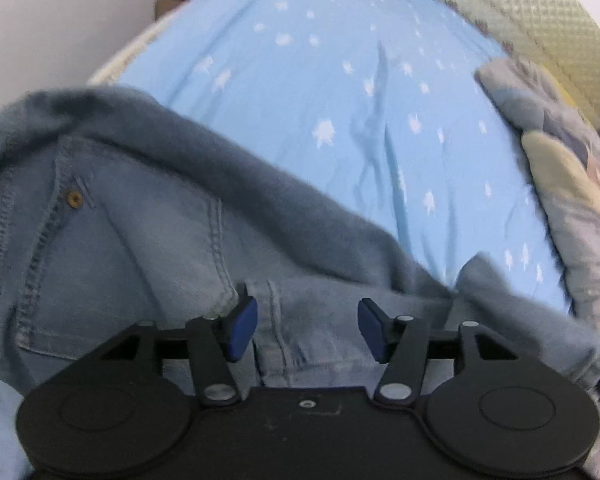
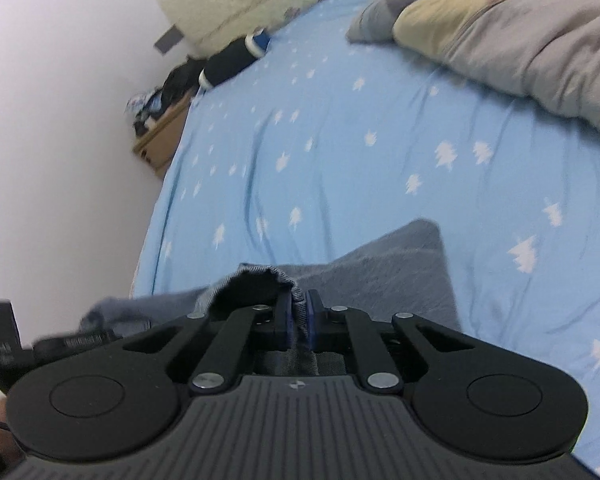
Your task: Fold clothes
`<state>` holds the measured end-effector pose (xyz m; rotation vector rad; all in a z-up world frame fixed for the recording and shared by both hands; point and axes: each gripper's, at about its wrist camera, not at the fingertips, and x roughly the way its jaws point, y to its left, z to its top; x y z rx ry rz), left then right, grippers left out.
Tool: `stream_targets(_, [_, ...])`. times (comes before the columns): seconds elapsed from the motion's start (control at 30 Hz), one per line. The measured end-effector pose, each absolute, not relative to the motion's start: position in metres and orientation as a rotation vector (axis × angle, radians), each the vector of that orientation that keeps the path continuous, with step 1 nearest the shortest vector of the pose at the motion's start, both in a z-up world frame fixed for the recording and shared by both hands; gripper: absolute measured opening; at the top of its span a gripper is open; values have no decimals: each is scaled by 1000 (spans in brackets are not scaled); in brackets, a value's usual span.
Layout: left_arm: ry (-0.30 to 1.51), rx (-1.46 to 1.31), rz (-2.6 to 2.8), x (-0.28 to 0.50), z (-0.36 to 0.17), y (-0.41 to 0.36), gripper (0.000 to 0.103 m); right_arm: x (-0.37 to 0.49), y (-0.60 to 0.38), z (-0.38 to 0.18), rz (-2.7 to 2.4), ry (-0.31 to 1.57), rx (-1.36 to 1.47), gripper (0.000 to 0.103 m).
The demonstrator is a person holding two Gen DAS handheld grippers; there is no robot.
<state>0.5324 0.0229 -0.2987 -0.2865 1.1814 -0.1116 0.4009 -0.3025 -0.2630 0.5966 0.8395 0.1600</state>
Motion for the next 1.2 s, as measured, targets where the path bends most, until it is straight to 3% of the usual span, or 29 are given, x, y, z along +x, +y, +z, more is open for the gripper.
stream_targets(0.33, [1273,-341,-52,550,-328,28,52,391,-326,-259,108,822,618,8])
stream_targets(0.43, [1257,-328,-62,554,-331,26,39,388,-331,-260,97,824,632,8])
stream_targets(0.5, [1230,-312,-82,553,-325,23,18,388,-331,-259,103,828,626,8])
stream_targets(0.6, [1144,-300,-165,551,-303,19,16,387,-329,-254,119,829,631,8])
stream_targets(0.73, [1056,-234,-263,555,-278,7,16,389,-322,-246,159,834,625,8])
stream_targets(0.9, [1087,-302,-253,560,-284,18,17,402,-303,-237,243,863,631,8])
stream_targets(1.07, [1084,-418,-217,531,-275,51,31,427,-261,-222,384,894,586,8])
stream_targets(1.2, [1030,-483,-246,486,-254,75,33,453,-213,-220,517,936,539,8])
